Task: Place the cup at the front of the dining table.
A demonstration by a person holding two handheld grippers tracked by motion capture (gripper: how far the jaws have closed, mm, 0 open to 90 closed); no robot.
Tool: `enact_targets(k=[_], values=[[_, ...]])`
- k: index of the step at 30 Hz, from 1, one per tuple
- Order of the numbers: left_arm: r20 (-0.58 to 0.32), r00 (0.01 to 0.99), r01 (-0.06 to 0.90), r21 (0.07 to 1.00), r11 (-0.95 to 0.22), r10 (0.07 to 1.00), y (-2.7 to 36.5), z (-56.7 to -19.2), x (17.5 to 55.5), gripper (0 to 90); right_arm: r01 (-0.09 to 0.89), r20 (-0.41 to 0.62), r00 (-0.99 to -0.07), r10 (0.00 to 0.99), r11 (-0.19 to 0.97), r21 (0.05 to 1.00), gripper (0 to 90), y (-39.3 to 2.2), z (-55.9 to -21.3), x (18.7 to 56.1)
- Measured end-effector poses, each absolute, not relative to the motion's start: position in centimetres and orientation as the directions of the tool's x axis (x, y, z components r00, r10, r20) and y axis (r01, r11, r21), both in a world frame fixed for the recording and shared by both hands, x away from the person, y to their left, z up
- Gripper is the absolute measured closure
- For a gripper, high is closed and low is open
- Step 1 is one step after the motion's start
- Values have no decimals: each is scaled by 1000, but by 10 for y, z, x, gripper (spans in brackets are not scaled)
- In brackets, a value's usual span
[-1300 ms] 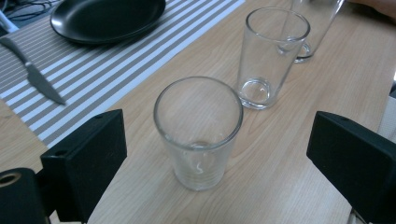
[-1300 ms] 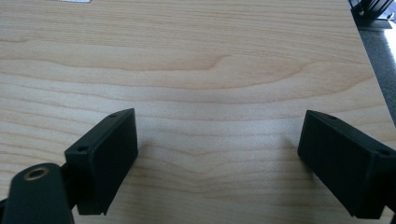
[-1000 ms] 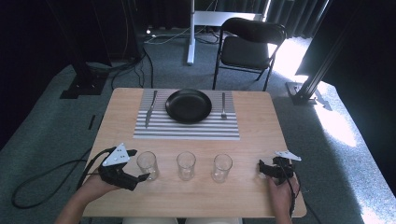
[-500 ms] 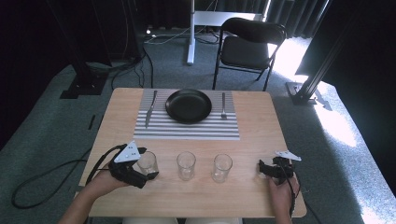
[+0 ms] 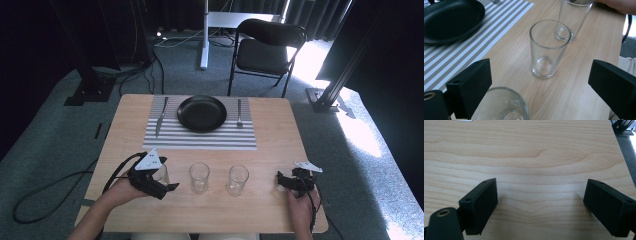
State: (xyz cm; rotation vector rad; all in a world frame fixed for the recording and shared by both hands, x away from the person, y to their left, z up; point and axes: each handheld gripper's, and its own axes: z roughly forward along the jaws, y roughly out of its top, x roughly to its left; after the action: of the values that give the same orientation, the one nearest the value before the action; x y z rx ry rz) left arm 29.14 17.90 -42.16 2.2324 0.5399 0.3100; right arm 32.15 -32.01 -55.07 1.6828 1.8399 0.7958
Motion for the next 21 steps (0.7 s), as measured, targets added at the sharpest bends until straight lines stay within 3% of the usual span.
enact_targets(k=[21], values=[[35, 908, 253, 747, -615, 417, 140, -421, 300, 54, 691, 13, -94, 995, 56, 720, 116, -320, -551, 321]])
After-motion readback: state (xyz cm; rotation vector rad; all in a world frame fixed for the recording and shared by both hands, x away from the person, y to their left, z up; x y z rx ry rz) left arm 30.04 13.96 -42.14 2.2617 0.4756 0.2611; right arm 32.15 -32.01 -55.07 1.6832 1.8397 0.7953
